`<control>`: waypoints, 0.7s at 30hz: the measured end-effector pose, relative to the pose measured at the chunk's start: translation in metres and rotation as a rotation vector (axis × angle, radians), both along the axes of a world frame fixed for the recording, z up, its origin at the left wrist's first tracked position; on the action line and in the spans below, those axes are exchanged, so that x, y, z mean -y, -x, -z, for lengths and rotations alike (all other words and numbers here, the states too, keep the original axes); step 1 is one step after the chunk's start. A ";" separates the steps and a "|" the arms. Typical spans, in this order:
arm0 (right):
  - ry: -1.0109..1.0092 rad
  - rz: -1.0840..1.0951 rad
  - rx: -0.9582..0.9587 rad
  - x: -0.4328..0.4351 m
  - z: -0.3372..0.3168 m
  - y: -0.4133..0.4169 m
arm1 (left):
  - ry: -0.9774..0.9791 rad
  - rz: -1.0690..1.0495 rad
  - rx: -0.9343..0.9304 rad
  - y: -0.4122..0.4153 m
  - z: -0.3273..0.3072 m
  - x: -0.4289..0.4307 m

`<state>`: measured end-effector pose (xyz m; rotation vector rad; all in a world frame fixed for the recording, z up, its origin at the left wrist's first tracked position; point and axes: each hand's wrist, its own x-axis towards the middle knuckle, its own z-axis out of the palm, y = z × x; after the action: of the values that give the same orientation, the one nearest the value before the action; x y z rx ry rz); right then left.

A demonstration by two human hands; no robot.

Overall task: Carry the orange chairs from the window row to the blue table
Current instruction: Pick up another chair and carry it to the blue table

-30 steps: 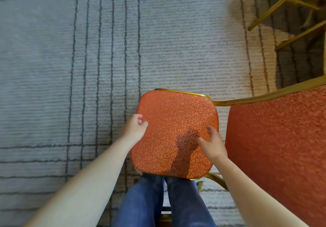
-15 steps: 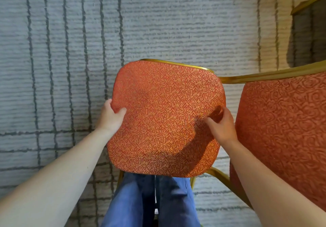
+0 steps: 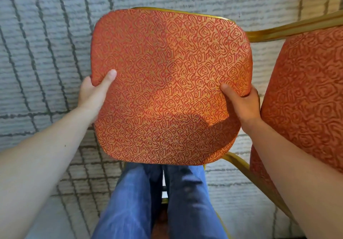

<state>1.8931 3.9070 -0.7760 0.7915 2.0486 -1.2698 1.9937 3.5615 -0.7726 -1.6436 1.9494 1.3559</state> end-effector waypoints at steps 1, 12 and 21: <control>0.022 0.013 0.007 -0.001 0.002 -0.002 | 0.007 -0.022 -0.003 0.000 0.002 0.000; 0.108 0.147 0.243 -0.005 0.014 0.003 | 0.009 -0.055 0.045 0.006 0.007 -0.001; 0.105 0.176 0.278 -0.002 0.008 0.005 | -0.089 -0.043 0.077 0.003 0.010 0.008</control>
<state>1.8880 3.9094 -0.7839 1.0540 1.7092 -1.2701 1.9907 3.5535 -0.7830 -1.6793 1.7945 1.3537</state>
